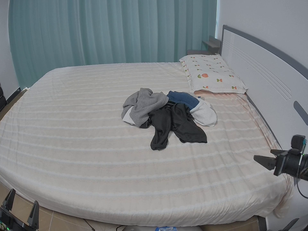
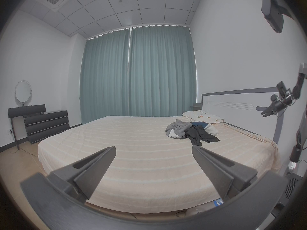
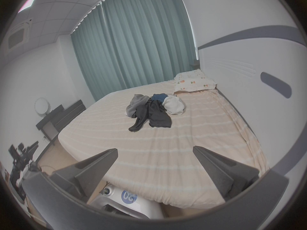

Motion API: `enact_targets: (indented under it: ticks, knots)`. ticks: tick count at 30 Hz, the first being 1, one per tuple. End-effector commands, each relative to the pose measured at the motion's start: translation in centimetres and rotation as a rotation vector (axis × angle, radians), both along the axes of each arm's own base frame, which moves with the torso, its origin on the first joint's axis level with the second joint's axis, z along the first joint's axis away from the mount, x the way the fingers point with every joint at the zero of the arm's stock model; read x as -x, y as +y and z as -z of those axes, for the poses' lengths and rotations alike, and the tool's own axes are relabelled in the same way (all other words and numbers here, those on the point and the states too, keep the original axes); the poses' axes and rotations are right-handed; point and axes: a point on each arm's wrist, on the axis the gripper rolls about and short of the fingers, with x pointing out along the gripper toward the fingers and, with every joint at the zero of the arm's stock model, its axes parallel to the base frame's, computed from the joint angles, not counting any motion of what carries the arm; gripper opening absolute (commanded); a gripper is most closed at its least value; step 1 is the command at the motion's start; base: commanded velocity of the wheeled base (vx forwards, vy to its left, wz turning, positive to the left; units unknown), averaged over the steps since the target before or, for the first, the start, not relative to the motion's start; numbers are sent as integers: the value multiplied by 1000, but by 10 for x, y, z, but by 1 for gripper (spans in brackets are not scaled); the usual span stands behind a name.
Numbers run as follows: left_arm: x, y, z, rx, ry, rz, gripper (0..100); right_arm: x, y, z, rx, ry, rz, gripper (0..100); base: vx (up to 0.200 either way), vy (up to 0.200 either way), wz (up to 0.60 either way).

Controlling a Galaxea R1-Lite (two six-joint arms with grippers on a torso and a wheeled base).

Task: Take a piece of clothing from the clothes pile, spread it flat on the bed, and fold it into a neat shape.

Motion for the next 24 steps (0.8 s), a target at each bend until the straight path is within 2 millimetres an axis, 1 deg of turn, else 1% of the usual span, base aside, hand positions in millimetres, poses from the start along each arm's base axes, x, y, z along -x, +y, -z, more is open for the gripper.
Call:
enact_targets:
  ticks: [1, 3, 4, 6, 9, 12, 15, 18, 19, 21, 22, 24]
  knots:
    - [0, 0, 5, 0, -2, -1, 100, -193, 84, 110, -63, 149, 110, 100, 0, 0, 0]
    - [0, 0, 5, 0, -2, -1, 100, -214, 92, 123, -51, 147, 139, 100, 0, 0, 0]
    - [0, 0, 5, 0, -2, -1, 100, -216, 93, 124, -52, 146, 141, 100, 0, 0, 0]
    - [0, 0, 5, 0, -2, -1, 100, -239, 101, 137, -65, 146, 184, 100, 0, 0, 0]
    - [0, 0, 5, 0, -2, -1, 100, -259, 112, 149, -112, 141, 212, 100, 0, 0, 0]
    - [0, 0, 5, 0, -2, -1, 100, -275, 124, 167, -123, 158, 235, 100, 0, 0, 0]
    - [0, 0, 5, 0, -2, -1, 100, -293, 130, 178, -124, 153, 253, 100, 0, 0, 0]
    - [0, 0, 5, 0, -2, -1, 100, -302, 130, 186, -126, 158, 263, 100, 0, 0, 0]
    - [0, 0, 5, 0, -2, -1, 100, -305, 129, 193, -129, 165, 272, 100, 0, 0, 0]
    - [0, 0, 5, 0, -2, -1, 100, -308, 129, 199, -132, 167, 277, 100, 0, 0, 0]
    - [0, 0, 5, 0, -2, -1, 100, -314, 127, 204, -138, 160, 287, 100, 0, 0, 0]
    - [0, 0, 5, 0, -2, -1, 100, -320, 123, 206, -138, 142, 311, 100, 0, 0, 0]
